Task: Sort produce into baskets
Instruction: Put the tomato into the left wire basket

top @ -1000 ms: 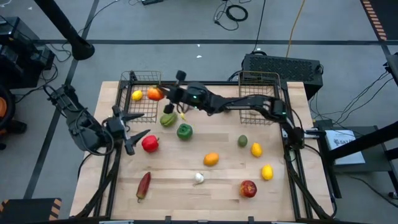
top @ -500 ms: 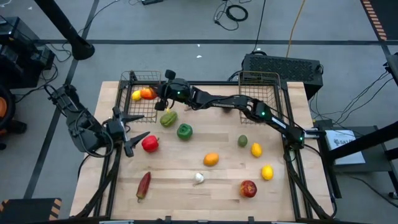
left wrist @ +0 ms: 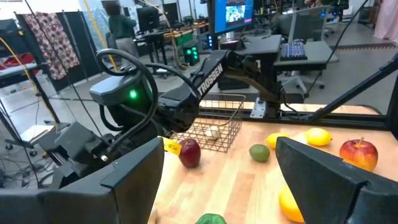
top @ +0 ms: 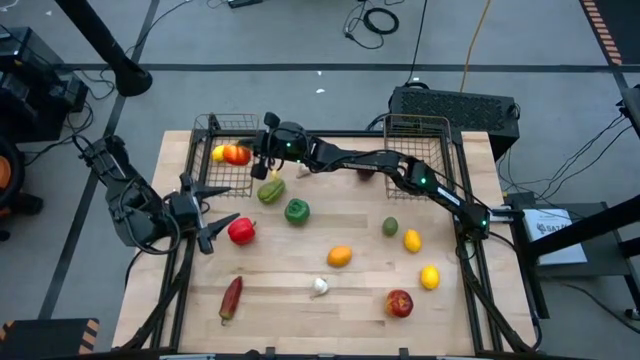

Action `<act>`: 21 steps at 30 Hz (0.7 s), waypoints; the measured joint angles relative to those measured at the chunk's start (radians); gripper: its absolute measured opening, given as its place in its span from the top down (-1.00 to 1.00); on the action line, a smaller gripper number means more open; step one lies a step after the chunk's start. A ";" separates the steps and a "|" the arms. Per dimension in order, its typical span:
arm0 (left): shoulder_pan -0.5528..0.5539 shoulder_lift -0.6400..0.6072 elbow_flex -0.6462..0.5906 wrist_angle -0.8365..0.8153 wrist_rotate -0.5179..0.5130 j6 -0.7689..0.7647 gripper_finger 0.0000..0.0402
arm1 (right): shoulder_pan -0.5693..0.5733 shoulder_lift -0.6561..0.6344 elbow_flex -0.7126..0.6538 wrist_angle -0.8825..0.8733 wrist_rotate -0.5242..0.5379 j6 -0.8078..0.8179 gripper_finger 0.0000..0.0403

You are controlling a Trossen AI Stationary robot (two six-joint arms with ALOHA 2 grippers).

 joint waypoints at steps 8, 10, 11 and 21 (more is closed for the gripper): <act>0.000 -0.002 0.000 0.021 -0.012 0.030 -0.56 | -0.009 0.004 0.000 0.011 -0.009 0.065 1.00; 0.000 -0.002 0.000 0.037 -0.013 0.052 -0.56 | -0.012 0.007 0.000 0.013 -0.040 0.078 1.00; 0.000 -0.002 0.000 0.044 -0.013 0.057 -0.56 | -0.013 0.011 0.000 0.014 -0.049 0.081 1.00; 0.001 -0.002 0.000 0.057 -0.013 0.088 -0.56 | -0.014 0.037 -0.003 0.030 -0.059 0.085 0.96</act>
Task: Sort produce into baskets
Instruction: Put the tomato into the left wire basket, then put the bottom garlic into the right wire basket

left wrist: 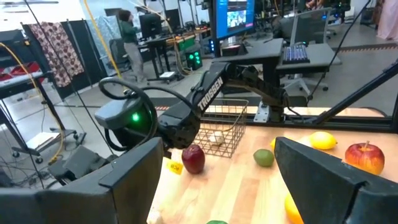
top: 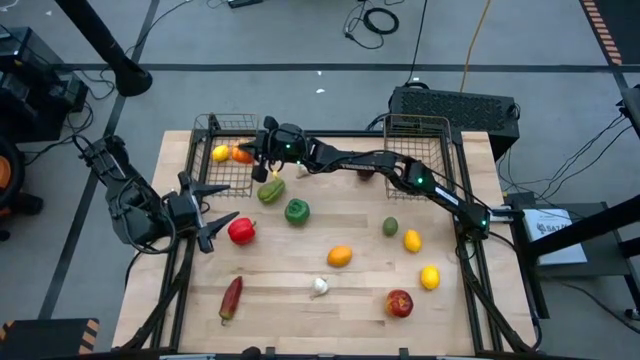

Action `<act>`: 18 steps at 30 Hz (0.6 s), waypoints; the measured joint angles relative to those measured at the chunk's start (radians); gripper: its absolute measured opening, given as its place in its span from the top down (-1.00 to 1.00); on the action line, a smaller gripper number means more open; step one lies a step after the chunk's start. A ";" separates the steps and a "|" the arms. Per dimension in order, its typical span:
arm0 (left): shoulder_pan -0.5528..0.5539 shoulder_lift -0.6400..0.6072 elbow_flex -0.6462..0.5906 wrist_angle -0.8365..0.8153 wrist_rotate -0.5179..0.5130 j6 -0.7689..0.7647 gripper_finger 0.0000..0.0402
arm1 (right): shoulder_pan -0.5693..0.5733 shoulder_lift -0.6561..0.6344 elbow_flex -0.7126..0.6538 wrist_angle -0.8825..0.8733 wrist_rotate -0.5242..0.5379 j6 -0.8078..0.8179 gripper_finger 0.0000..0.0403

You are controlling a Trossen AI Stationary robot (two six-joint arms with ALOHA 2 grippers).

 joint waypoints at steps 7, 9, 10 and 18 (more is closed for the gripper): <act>0.000 0.000 0.000 0.006 0.000 0.017 -0.56 | -0.018 0.000 0.000 0.000 -0.011 0.093 0.57; 0.000 0.000 0.000 0.006 0.000 0.017 -0.56 | -0.021 0.000 0.000 0.000 -0.010 0.100 0.45; 0.000 0.000 0.000 0.006 0.000 0.016 -0.56 | -0.021 0.000 0.000 0.000 -0.008 0.100 0.40; 0.000 0.002 0.000 -0.039 0.006 -0.026 -0.56 | 0.039 -0.184 0.000 -0.406 -0.004 -0.030 0.23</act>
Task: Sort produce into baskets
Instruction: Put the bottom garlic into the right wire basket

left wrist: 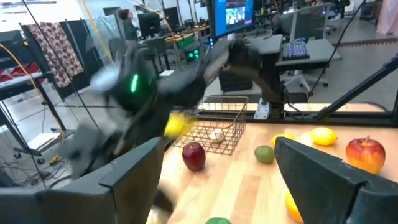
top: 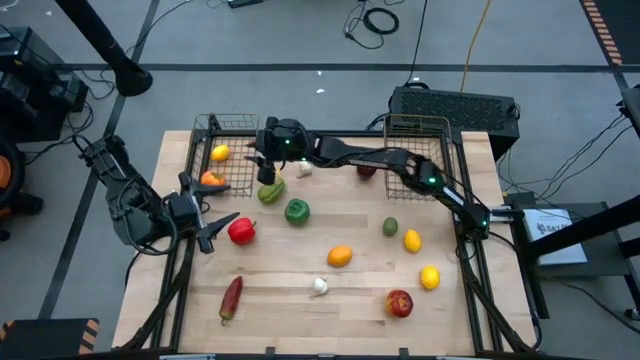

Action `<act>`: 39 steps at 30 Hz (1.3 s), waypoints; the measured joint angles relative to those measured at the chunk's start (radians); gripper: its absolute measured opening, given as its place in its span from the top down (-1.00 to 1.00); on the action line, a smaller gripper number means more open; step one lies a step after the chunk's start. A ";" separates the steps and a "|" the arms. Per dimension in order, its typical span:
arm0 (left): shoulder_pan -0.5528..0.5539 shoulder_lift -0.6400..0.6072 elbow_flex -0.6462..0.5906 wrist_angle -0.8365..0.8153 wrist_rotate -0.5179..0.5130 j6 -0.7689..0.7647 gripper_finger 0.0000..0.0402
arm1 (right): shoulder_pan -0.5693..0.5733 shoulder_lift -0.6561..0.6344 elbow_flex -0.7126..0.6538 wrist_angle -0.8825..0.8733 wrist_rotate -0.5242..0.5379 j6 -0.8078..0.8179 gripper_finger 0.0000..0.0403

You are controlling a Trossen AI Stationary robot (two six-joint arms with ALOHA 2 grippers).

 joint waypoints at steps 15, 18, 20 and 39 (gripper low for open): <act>0.000 0.050 -0.007 -0.045 0.072 -0.191 -0.56 | 0.236 -0.428 0.002 -0.951 0.130 0.094 0.33; 0.003 0.074 -0.025 -0.050 0.073 -0.231 -0.56 | 0.303 -0.422 -0.017 -1.047 0.193 0.127 0.33; 0.012 0.093 -0.026 -0.070 0.069 -0.246 -0.56 | 0.350 -0.414 -0.040 -1.068 0.204 0.146 0.33; 0.164 0.176 -0.026 -0.141 0.160 -0.411 -0.56 | 0.509 -0.449 -0.680 -0.587 0.205 0.280 0.33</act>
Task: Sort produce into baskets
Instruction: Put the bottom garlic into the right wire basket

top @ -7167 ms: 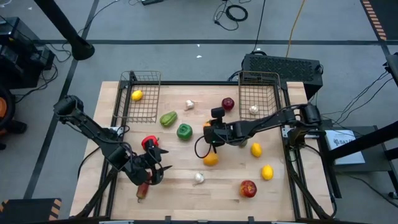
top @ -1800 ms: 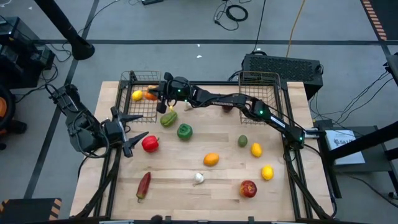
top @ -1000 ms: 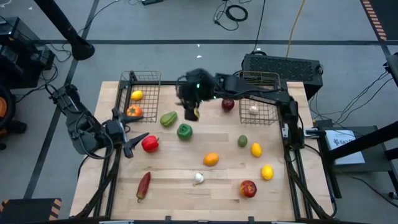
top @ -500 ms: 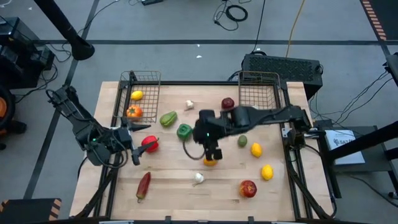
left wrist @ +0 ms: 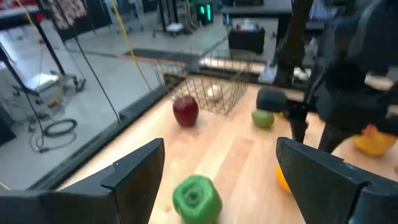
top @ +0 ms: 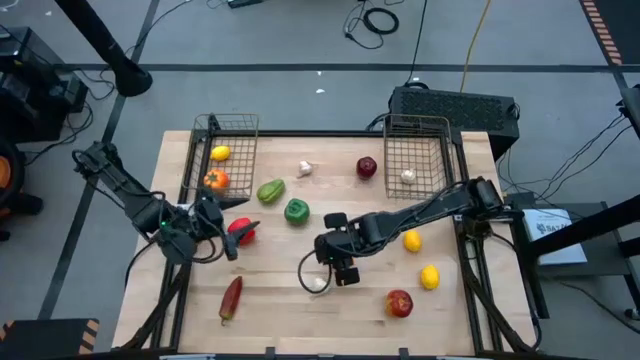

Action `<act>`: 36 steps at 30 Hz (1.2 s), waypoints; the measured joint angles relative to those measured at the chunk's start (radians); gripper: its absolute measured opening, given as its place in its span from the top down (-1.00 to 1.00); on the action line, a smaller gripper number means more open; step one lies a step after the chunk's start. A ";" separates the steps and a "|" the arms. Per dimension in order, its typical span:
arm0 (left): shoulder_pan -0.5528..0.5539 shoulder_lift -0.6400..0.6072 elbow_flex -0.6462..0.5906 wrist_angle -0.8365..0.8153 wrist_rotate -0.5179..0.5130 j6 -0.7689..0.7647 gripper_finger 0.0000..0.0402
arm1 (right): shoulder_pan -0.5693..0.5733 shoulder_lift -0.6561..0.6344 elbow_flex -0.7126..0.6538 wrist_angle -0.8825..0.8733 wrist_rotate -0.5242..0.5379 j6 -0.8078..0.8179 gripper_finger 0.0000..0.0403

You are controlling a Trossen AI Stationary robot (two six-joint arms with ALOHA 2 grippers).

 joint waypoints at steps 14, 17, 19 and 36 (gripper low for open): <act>0.266 0.208 0.000 0.066 0.411 0.157 -0.56 | 0.020 -0.068 -0.278 0.319 0.022 0.114 0.33; 0.315 0.234 0.002 0.127 0.474 0.237 -0.56 | 0.035 -0.099 -0.278 0.295 0.022 0.121 0.33; 0.346 0.239 0.009 0.133 0.514 0.264 -0.56 | 0.045 -0.131 -0.278 0.256 0.022 0.136 0.33; 0.426 0.241 0.018 0.130 0.686 0.303 -0.56 | 0.098 -0.387 -0.277 0.045 0.166 0.147 0.33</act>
